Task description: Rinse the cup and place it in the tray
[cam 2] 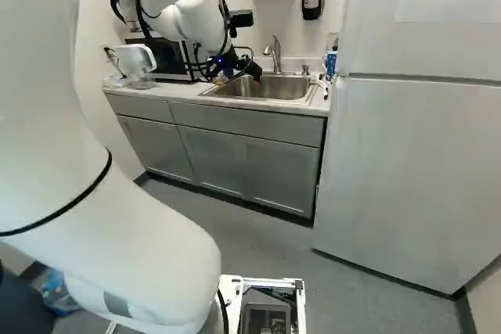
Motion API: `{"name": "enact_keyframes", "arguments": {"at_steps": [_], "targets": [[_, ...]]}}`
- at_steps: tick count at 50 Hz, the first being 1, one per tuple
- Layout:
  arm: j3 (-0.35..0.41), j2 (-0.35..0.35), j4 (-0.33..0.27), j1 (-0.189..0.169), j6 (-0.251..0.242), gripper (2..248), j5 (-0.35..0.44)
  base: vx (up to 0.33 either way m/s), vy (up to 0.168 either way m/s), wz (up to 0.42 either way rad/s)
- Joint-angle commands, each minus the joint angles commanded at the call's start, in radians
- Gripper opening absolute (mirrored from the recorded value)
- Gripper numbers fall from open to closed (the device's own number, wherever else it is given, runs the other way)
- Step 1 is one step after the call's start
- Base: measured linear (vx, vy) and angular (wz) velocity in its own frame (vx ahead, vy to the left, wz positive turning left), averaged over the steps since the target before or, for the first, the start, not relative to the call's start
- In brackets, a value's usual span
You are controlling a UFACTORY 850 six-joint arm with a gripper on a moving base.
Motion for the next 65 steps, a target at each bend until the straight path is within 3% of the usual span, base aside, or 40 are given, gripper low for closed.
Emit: {"name": "enact_keyframes", "arguments": {"at_steps": [32, 65], "targets": [[0.179, 0.039, 0.016, 0.01, -0.019, 247, 0.235, 0.0, 0.0, 0.0], [0.454, 0.099, 0.041, 0.026, -0.048, 247, 0.594, 0.0, 0.0, 0.0]]}}
